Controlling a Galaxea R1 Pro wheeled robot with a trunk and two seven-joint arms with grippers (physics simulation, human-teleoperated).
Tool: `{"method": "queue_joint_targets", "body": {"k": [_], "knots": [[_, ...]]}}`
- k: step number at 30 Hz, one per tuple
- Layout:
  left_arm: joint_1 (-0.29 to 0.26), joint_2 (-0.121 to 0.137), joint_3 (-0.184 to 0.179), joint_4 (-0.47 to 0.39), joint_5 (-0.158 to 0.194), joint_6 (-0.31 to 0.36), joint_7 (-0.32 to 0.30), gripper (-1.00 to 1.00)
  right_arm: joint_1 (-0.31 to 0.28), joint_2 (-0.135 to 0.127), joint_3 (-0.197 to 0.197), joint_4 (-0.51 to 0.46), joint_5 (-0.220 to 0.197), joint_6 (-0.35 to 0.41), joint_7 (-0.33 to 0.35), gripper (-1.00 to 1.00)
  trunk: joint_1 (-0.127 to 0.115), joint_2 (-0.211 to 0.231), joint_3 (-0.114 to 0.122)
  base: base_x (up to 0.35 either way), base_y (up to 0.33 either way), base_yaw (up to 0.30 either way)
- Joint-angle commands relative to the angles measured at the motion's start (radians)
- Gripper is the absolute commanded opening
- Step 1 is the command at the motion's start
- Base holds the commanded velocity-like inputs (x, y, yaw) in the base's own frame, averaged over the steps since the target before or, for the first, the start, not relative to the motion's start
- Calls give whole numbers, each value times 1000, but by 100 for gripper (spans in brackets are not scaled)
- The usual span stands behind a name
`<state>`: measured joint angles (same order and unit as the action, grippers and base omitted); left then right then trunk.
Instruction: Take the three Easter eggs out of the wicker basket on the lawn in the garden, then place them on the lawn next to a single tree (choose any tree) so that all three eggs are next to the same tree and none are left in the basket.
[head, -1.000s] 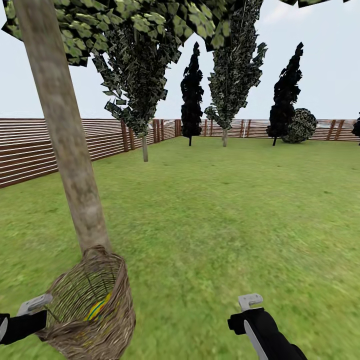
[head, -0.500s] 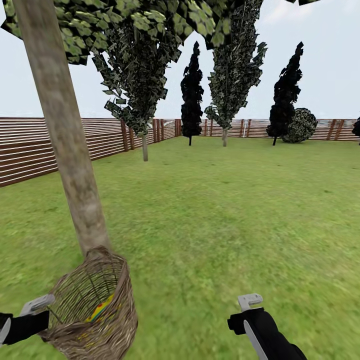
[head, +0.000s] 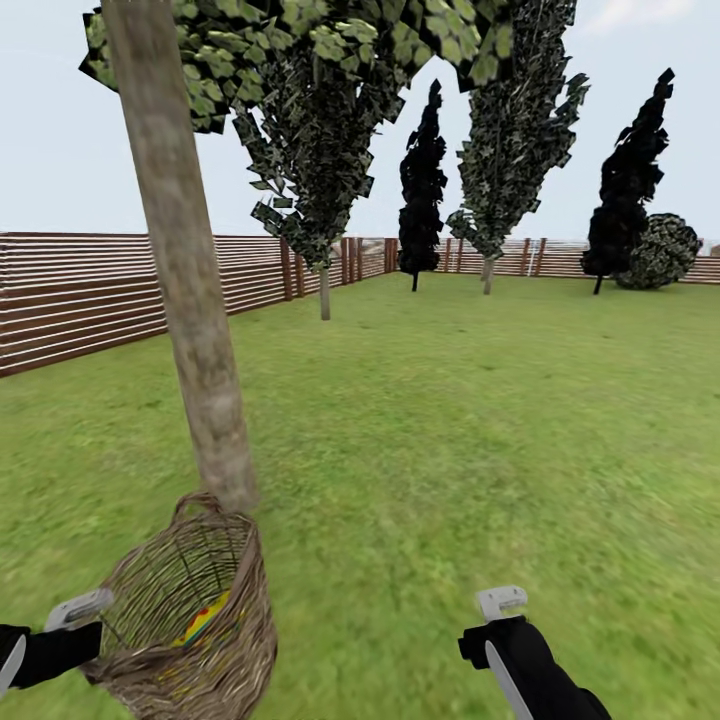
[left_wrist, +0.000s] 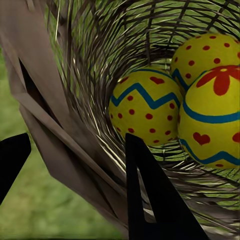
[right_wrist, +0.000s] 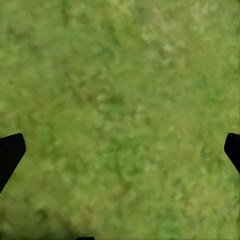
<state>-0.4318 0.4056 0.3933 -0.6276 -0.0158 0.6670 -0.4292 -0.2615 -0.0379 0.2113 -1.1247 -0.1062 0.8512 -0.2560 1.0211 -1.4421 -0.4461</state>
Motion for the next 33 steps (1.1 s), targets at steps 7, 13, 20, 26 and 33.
{"method": "queue_joint_targets", "body": {"k": [7, 13, 20, 26, 33], "knots": [[-2, 1, 7, -1, 6, 8, -5, -100, -1, -1, 3, -1, -12, 3, -10, 100, 27, -50, -21, 0, 0, 289], [-2, 1, 6, -1, 7, 8, -5, -100, -1, 0, 3, -1, -12, 3, -10, 100, 50, -92, -37, 0, 0, 289], [-2, 1, 6, -1, 7, 8, -5, -100, -1, 0, 2, -1, -12, 3, -10, 100, 77, -141, -56, 0, 0, 289], [-1, -1, 6, -1, 7, 7, -5, -100, -1, -1, 2, -1, -14, 2, -8, 100, 100, -183, -74, 0, 0, 90], [-1, -2, 7, 0, 8, 6, -3, -100, -1, -1, 3, -1, -16, 5, -5, 100, 127, -232, -96, 0, 0, 0]]}}
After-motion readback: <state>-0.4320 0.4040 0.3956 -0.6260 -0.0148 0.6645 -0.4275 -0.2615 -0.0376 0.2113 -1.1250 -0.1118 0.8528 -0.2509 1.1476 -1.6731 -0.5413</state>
